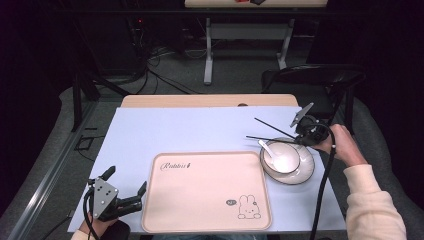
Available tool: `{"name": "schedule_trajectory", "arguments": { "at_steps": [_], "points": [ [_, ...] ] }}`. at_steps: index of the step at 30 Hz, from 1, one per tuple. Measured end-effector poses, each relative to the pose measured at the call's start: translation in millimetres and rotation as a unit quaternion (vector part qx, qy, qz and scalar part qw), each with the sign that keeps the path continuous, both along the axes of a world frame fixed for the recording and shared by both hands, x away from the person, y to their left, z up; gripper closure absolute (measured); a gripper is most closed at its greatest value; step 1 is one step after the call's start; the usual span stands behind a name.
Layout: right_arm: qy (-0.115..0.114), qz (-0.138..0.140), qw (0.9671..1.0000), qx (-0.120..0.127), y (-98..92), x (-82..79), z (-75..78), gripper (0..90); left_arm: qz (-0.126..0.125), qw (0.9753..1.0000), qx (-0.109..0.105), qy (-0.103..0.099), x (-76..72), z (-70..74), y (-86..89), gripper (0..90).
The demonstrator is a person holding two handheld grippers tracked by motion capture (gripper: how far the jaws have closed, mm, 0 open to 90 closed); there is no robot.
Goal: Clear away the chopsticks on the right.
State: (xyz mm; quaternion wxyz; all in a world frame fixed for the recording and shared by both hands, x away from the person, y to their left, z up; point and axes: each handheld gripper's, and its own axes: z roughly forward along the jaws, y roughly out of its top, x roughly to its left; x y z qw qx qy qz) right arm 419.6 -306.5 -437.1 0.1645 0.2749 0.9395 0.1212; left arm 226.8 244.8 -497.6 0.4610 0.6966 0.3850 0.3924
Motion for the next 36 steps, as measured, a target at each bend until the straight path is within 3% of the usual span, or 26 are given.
{"name": "schedule_trajectory", "arguments": {
  "at_steps": [8, 14, 21, 29, 36],
  "points": [
    [-0.009, -0.038, 0.9989, 0.027, 32.8, -27.4, 18.5, 85.2, -0.001, 1.0, 0.0, 0.0, -0.2, 0.1, 0.5, 0.0],
    [-0.009, -0.065, 0.9962, 0.056, 46.3, -47.0, 20.2, 85.2, -0.002, 1.0, 0.002, 0.001, -0.2, 0.1, -0.1, 0.0],
    [-0.001, -0.083, 0.9927, 0.087, 60.7, -63.7, 14.8, 85.3, -0.003, 1.0, 0.002, 0.0, -0.3, 0.1, 0.0, 0.0],
    [0.019, -0.091, 0.9917, 0.089, 74.5, -73.9, 3.5, 85.3, -0.002, 1.0, 0.001, -0.002, -0.8, 0.1, 0.3, 0.0],
    [0.038, -0.109, 0.9889, 0.094, 85.9, -84.3, -8.2, 85.2, -0.002, 1.0, 0.0, -0.003, -1.0, 0.1, 0.4, 0.0]
  ]
}}
